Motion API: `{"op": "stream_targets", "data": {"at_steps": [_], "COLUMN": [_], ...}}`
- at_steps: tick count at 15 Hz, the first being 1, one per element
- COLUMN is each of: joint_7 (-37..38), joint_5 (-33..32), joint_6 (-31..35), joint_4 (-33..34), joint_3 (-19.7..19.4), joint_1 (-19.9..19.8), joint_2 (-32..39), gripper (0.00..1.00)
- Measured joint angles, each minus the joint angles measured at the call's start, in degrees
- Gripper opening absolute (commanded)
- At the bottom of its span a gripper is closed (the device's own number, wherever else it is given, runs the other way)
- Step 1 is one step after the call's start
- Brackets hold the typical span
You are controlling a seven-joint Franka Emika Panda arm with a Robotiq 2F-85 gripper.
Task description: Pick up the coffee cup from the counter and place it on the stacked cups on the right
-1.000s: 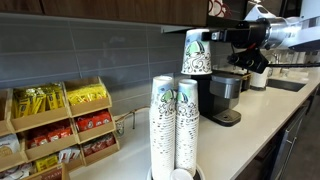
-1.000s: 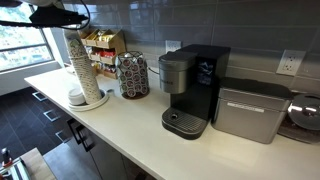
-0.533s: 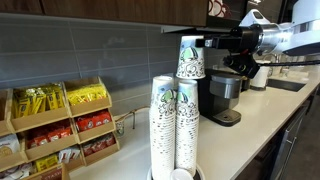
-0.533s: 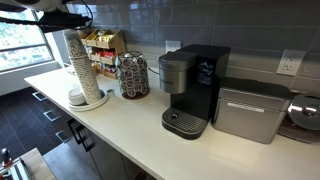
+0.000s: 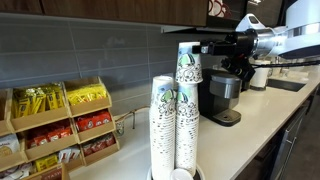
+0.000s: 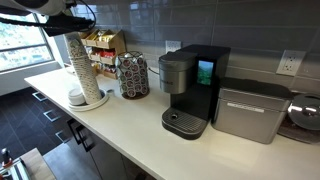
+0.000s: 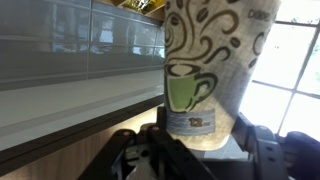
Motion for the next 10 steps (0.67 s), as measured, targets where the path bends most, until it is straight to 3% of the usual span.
{"op": "stream_targets", "data": {"at_steps": [7,8,9,10], "joint_7": [-0.15,-0.15,-0.15,-0.15], "joint_5": [0.00,0.00,0.00,0.00], "joint_6": [-0.02,-0.02,-0.02,-0.02], "joint_4": [-0.12,-0.17,-0.21,-0.24], "joint_3": [0.58,0.64,0.72,0.82], "joint_1": [-0.35,-0.36,-0.40,-0.47], "joint_2": [1.06,1.18,1.28,1.37], "gripper": [0.38,0.58,0.88,0.89]}}
